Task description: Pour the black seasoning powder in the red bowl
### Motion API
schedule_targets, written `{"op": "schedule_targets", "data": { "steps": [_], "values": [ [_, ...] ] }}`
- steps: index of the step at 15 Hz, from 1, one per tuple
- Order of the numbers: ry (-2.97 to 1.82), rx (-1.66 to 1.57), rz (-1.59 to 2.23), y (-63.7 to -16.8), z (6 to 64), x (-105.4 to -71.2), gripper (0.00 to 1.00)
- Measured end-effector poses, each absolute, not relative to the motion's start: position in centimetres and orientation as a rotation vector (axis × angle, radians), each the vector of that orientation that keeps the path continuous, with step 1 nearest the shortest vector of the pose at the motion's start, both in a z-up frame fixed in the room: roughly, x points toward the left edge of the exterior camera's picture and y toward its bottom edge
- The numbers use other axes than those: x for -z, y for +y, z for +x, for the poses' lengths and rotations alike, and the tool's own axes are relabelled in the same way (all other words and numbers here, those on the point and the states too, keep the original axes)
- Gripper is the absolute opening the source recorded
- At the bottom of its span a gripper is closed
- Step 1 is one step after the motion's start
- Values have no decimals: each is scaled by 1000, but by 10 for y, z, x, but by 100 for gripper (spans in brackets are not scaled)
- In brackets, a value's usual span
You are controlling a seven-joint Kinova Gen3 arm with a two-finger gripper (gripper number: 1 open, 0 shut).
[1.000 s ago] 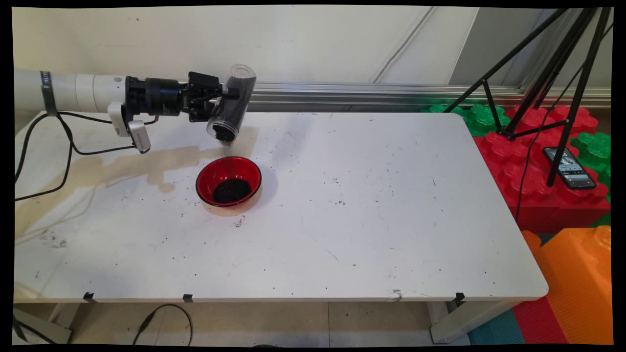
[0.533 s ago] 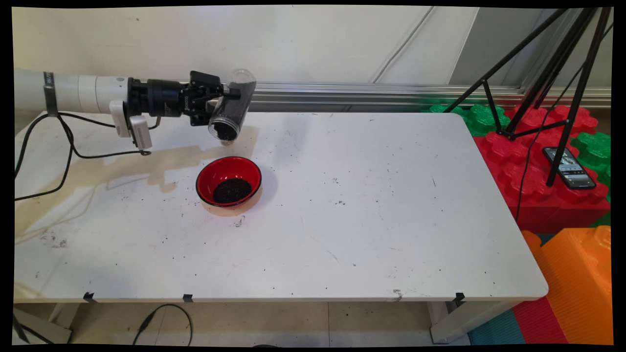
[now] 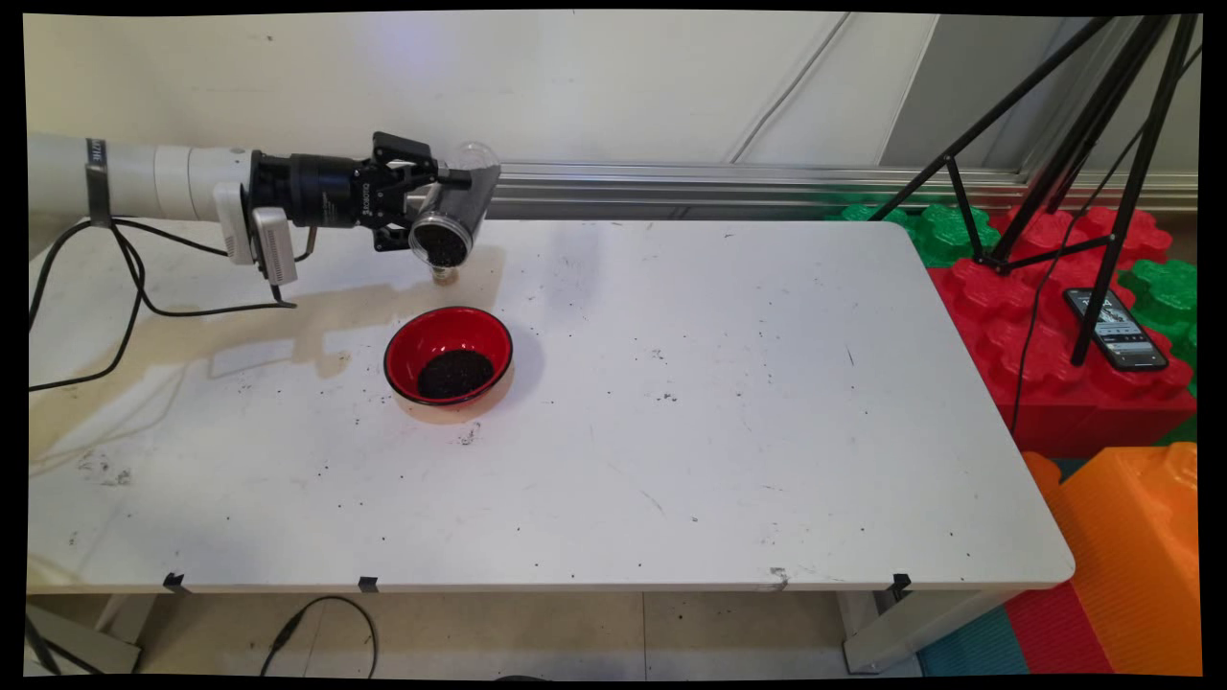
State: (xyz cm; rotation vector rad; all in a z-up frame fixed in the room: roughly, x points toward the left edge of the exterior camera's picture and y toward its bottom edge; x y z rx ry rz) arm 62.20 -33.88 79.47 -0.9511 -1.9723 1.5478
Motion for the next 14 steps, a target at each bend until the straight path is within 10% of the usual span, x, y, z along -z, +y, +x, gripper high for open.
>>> {"op": "schedule_targets", "data": {
  "steps": [14],
  "values": [
    [-2023,-1305,-477,-340,623,-811,0]
  ]
}}
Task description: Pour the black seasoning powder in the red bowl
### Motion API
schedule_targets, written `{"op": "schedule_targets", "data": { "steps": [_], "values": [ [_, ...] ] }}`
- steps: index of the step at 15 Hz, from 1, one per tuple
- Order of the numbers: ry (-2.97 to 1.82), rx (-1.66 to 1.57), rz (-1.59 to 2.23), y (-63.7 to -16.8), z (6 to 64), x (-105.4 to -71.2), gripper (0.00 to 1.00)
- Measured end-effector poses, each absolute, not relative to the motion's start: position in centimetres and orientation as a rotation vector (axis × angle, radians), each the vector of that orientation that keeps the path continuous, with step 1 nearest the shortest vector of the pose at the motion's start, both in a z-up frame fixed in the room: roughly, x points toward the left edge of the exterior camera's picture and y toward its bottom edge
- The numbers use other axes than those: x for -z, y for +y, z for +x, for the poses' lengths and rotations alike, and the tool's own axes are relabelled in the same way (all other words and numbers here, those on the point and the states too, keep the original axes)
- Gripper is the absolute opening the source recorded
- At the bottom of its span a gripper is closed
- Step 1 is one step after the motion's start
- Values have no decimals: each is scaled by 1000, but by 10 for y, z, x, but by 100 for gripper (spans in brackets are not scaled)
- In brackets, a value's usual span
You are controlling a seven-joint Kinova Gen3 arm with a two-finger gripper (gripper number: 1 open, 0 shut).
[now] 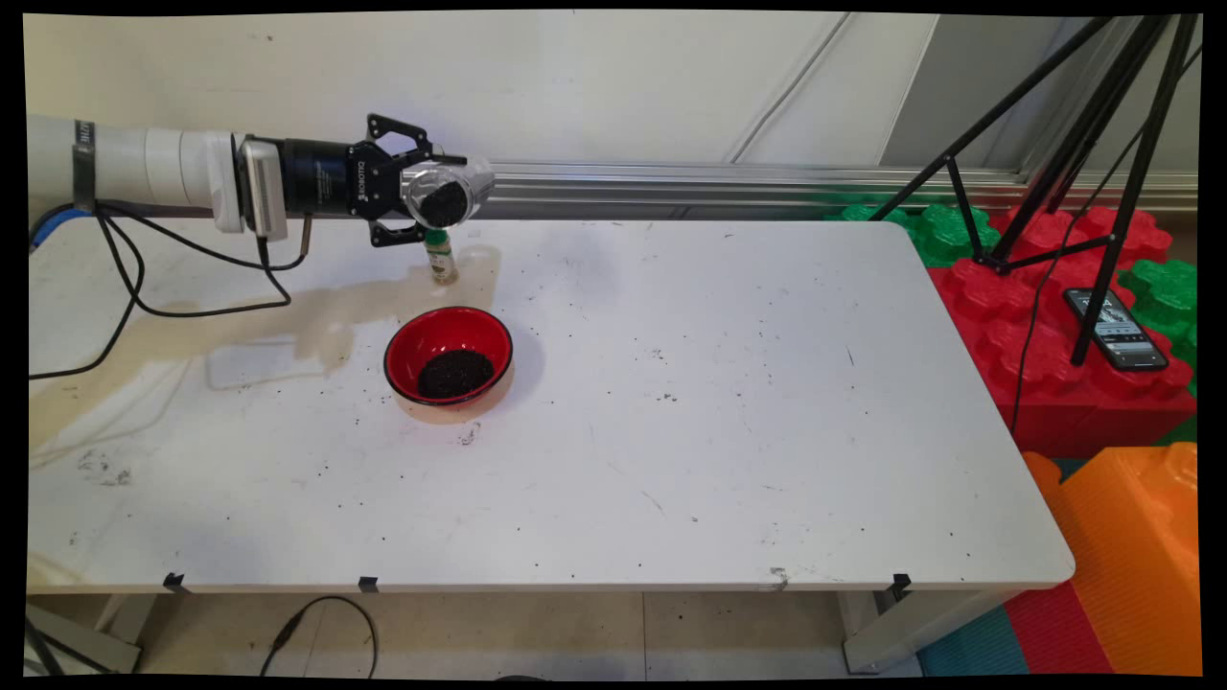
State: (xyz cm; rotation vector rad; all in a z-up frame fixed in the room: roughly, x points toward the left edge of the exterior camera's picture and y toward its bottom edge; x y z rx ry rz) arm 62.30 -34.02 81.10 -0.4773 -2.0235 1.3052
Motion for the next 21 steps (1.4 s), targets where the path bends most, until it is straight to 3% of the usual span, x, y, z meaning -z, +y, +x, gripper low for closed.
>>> {"op": "schedule_targets", "data": {
  "steps": [21],
  "values": [
    [-1947,-902,148,-351,604,-846,0]
  ]
}}
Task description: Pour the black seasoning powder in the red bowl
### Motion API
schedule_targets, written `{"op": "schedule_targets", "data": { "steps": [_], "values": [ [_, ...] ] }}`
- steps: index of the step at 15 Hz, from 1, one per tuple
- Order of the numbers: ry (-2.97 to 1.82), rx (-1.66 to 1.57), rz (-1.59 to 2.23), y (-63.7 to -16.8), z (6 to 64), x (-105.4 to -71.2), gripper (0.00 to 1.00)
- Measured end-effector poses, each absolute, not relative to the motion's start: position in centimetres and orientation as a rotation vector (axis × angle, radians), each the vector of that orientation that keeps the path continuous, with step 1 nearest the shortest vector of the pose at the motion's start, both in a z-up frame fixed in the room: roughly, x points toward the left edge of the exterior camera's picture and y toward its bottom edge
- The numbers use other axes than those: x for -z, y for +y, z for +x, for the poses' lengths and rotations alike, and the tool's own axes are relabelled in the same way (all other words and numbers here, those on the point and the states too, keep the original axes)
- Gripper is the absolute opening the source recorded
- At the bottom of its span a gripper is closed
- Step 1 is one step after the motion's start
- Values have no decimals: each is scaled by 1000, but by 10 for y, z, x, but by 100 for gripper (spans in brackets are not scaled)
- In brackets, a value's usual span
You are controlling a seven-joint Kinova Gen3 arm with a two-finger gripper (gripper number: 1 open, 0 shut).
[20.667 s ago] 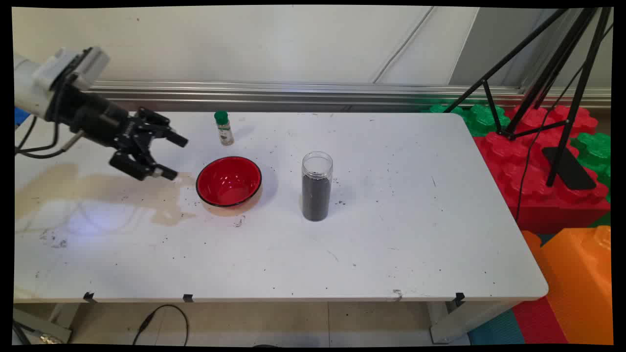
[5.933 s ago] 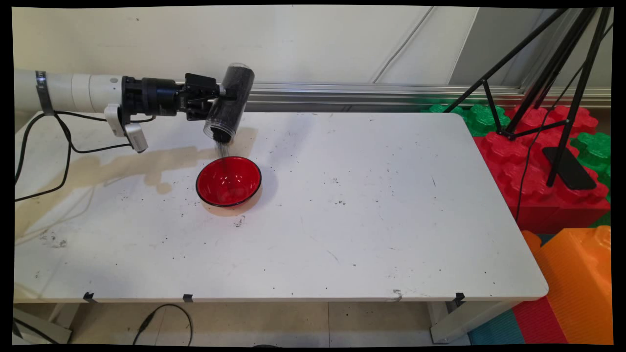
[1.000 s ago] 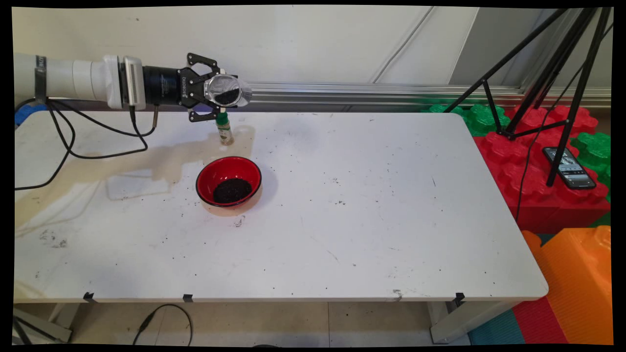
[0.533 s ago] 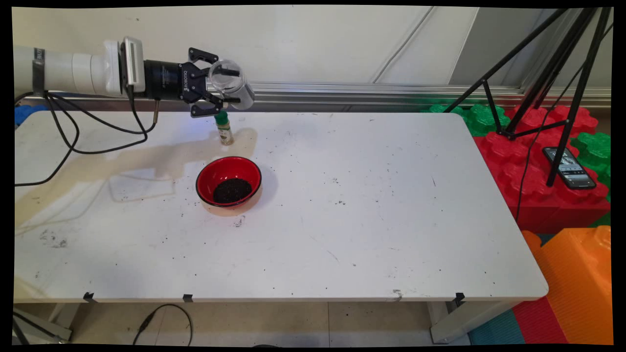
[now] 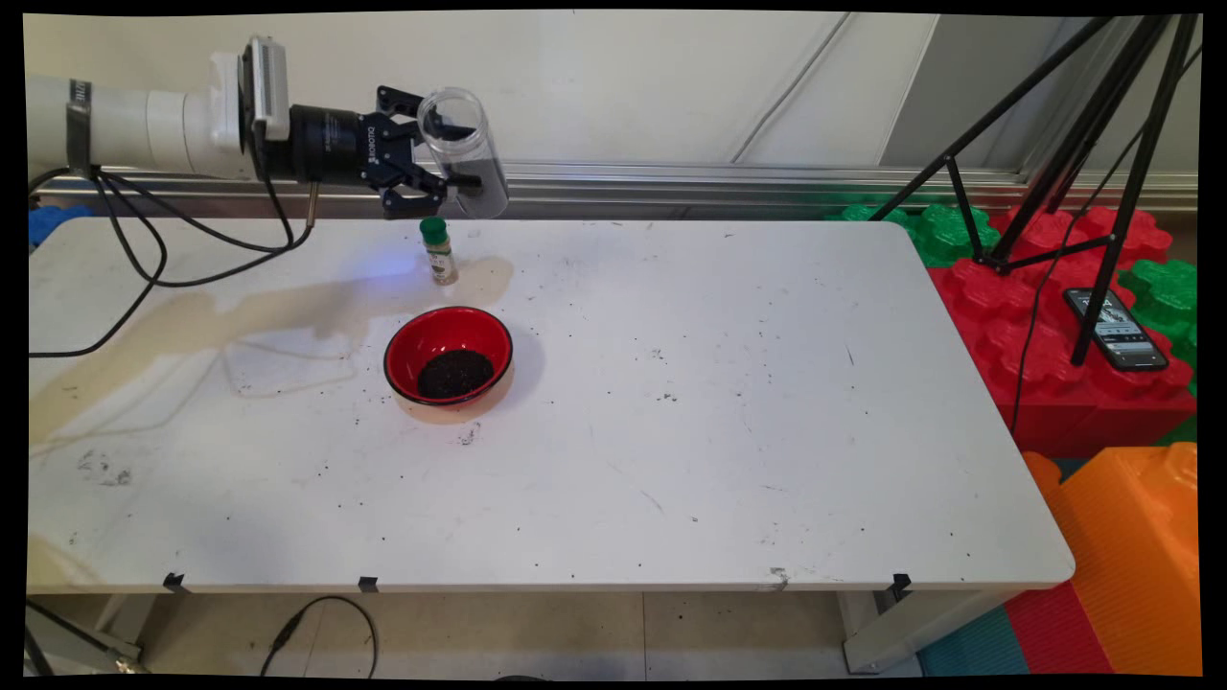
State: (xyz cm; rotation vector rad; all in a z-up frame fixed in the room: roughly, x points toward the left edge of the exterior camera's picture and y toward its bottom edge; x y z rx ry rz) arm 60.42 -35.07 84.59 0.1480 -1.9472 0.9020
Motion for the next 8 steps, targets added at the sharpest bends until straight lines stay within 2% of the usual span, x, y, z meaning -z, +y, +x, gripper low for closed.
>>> {"op": "schedule_targets", "data": {
  "steps": [8],
  "values": [
    [-1898,-758,314,-355,586,-851,0]
  ]
}}
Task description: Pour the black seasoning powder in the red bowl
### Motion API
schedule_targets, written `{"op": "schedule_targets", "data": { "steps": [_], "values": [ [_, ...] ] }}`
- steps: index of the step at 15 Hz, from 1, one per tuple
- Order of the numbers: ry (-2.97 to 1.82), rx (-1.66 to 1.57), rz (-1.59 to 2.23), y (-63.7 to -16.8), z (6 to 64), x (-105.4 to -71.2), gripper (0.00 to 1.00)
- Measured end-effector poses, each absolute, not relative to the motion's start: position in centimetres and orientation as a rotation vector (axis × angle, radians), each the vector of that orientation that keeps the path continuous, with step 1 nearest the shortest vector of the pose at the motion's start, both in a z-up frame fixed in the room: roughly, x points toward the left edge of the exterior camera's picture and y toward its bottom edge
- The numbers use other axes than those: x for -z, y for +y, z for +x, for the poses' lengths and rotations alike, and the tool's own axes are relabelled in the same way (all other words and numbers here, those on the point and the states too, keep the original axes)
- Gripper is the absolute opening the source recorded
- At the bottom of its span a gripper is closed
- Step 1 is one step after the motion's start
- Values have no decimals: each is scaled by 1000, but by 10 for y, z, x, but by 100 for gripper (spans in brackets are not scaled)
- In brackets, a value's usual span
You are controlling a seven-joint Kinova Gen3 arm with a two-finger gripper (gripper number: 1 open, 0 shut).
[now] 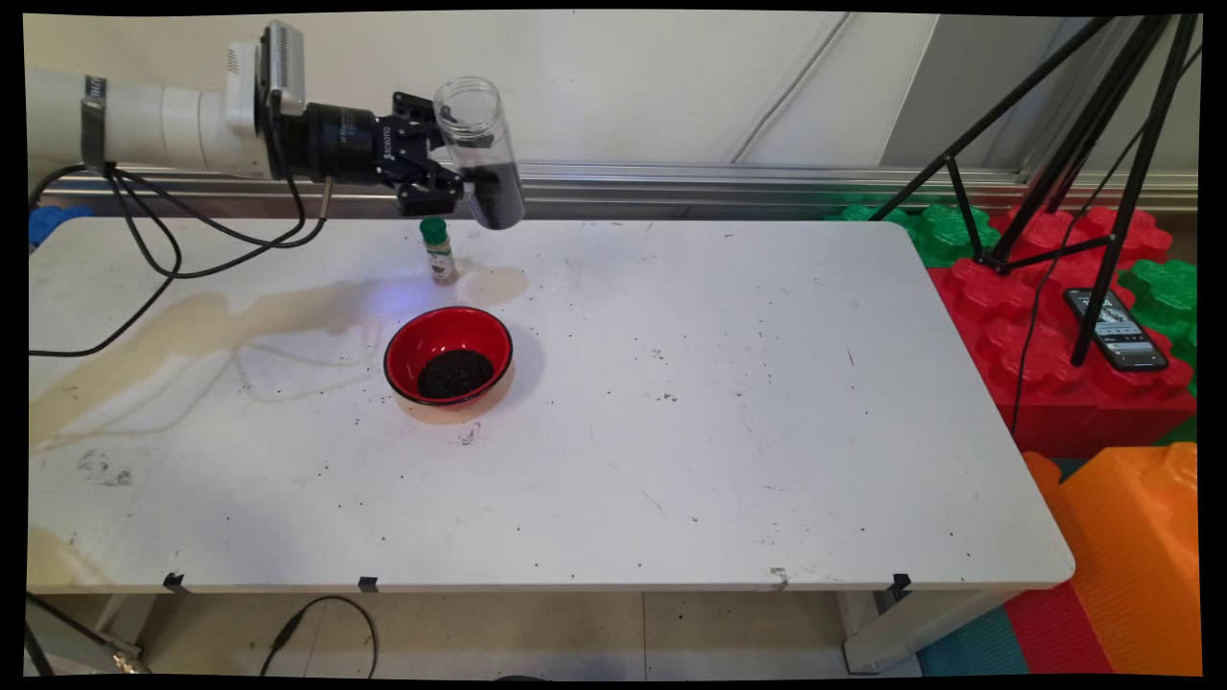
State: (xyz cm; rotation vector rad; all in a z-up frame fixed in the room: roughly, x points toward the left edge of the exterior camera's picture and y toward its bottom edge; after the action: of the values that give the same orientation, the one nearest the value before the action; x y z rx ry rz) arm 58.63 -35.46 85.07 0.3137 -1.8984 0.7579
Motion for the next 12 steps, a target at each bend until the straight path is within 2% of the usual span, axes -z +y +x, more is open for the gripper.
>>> {"op": "schedule_targets", "data": {
  "steps": [12],
  "values": [
    [-1846,-541,438,-354,525,-837,0]
  ]
}}
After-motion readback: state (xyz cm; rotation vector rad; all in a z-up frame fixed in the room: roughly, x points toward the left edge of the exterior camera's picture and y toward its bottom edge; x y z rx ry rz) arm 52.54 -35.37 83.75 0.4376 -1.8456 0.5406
